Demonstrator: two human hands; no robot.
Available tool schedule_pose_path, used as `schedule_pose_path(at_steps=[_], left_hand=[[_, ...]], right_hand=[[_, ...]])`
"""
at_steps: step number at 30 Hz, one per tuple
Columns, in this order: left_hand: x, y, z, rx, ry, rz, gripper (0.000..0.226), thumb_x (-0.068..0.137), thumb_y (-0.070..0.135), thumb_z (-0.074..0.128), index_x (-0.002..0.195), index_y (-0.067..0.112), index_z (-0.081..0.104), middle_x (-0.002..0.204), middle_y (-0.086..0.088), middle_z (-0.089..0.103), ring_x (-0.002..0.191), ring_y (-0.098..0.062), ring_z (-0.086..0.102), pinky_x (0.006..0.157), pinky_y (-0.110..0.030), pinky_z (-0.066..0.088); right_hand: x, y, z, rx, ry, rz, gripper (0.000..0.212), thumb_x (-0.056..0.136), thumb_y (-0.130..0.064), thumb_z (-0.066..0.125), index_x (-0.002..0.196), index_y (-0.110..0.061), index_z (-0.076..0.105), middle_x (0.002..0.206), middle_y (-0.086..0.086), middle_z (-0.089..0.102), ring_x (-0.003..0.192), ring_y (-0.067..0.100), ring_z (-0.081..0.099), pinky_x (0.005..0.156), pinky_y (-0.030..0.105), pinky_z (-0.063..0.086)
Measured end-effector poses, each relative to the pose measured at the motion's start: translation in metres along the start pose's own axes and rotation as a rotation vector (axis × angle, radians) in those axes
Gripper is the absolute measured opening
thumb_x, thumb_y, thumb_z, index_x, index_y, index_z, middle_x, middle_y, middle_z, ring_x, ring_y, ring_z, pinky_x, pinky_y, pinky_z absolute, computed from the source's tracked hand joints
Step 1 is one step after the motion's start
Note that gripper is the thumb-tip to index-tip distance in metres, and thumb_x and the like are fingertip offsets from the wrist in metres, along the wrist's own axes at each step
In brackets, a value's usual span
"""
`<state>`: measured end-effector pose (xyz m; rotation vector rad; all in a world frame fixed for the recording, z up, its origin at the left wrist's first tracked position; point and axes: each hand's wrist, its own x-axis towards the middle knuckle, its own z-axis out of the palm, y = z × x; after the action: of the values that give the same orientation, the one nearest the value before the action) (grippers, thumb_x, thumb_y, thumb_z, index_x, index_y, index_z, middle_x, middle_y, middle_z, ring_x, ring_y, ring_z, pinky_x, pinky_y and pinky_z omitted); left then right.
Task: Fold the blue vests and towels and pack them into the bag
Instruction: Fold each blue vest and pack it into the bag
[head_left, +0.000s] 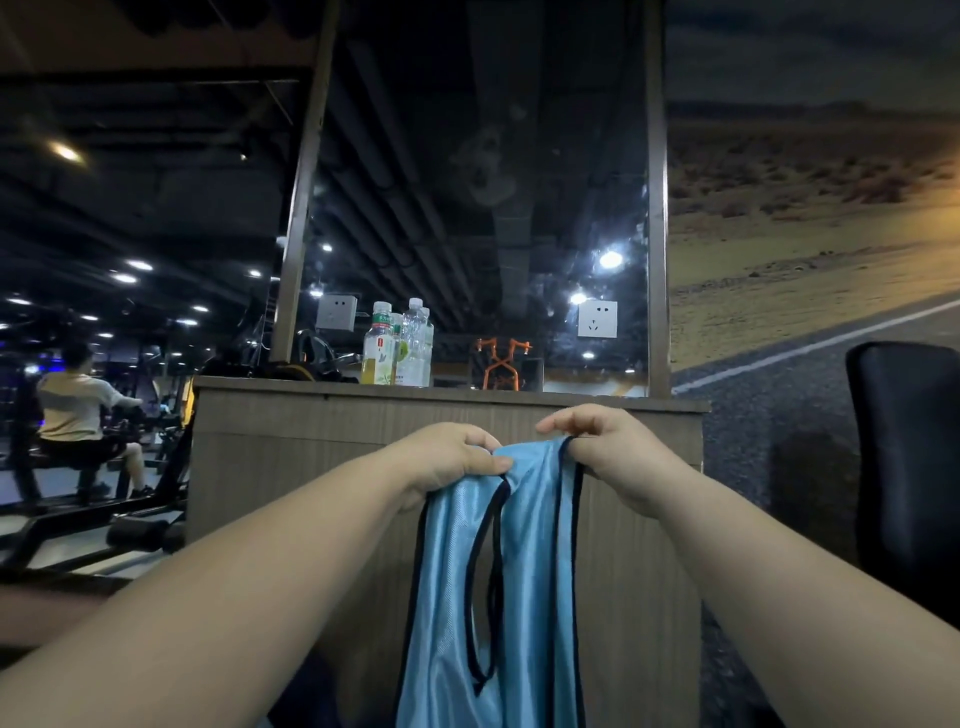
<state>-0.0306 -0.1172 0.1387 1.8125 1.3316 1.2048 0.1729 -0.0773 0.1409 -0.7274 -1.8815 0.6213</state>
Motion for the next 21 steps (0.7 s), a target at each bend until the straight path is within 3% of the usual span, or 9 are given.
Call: schedule_pose_path(at_steps=[3,7,9,11,14,16,18,21], left_hand=[[0.002,0.001,-0.003,0.061,0.062,-0.001,0.007,0.085,0.021,0.073,0.088,0.014,0.072,0.091,-0.011,0.074,0.08,-0.026,0.069,0.082,-0.041,0.058],[0.004,0.004,-0.003,0.142,0.124,0.017,0.009,0.087,0.025,0.07,0.085,0.017,0.072,0.089,-0.007,0.075,0.077,-0.023,0.068,0.081,-0.039,0.058],[0.006,0.005,-0.002,0.172,0.134,0.031,0.01,0.088,0.026,0.069,0.083,0.018,0.072,0.086,-0.004,0.074,0.076,-0.021,0.067,0.08,-0.037,0.057],[0.006,0.006,0.0,0.188,0.125,0.047,0.011,0.088,0.026,0.068,0.08,0.02,0.072,0.081,-0.003,0.073,0.073,-0.02,0.066,0.079,-0.037,0.056],[0.007,0.008,0.001,0.217,0.116,0.072,0.013,0.088,0.028,0.068,0.076,0.023,0.071,0.077,-0.002,0.071,0.071,-0.019,0.063,0.074,-0.035,0.053],[0.007,0.011,-0.001,0.236,0.119,0.079,0.014,0.087,0.03,0.068,0.075,0.024,0.072,0.082,-0.006,0.072,0.075,-0.022,0.064,0.082,-0.044,0.055],[0.006,0.013,-0.007,0.264,0.129,0.085,0.013,0.086,0.035,0.07,0.077,0.025,0.073,0.087,-0.005,0.074,0.082,-0.025,0.068,0.088,-0.048,0.055],[0.002,0.016,-0.019,0.371,0.17,0.097,0.018,0.086,0.045,0.069,0.084,0.028,0.072,0.088,0.005,0.072,0.085,-0.016,0.066,0.081,-0.035,0.055]], right_hand=[[-0.001,-0.002,0.0,-0.075,0.009,0.031,0.046,0.081,0.011,0.034,0.069,-0.019,0.067,0.087,0.008,0.069,0.082,0.025,0.062,0.09,0.047,0.053],[-0.002,-0.007,0.002,0.035,-0.103,0.139,0.036,0.083,0.007,0.03,0.075,-0.013,0.058,0.078,0.011,0.056,0.072,0.026,0.055,0.078,0.046,0.056],[-0.002,-0.009,0.004,0.081,-0.107,0.186,0.024,0.087,-0.002,0.039,0.078,-0.012,0.06,0.079,0.01,0.056,0.07,0.025,0.055,0.067,0.037,0.055],[-0.003,-0.01,0.007,0.045,-0.109,0.181,0.008,0.089,-0.021,0.06,0.085,-0.014,0.059,0.083,0.004,0.058,0.071,0.019,0.057,0.067,0.031,0.049],[-0.002,-0.012,0.012,-0.311,-0.135,0.056,0.047,0.073,-0.035,0.083,0.104,-0.024,0.049,0.099,-0.004,0.059,0.087,0.016,0.059,0.069,0.029,0.046],[-0.001,-0.017,0.018,-0.441,-0.09,0.024,0.044,0.074,-0.03,0.082,0.107,-0.024,0.053,0.104,-0.004,0.06,0.093,0.017,0.06,0.07,0.03,0.049],[0.003,-0.019,0.017,-0.442,-0.053,0.005,0.022,0.079,-0.028,0.079,0.094,-0.02,0.064,0.091,-0.005,0.066,0.084,0.015,0.062,0.068,0.029,0.048],[0.007,-0.019,0.006,-0.365,0.006,0.04,0.011,0.082,-0.026,0.077,0.083,-0.018,0.069,0.084,-0.004,0.069,0.079,0.013,0.063,0.066,0.027,0.048]])
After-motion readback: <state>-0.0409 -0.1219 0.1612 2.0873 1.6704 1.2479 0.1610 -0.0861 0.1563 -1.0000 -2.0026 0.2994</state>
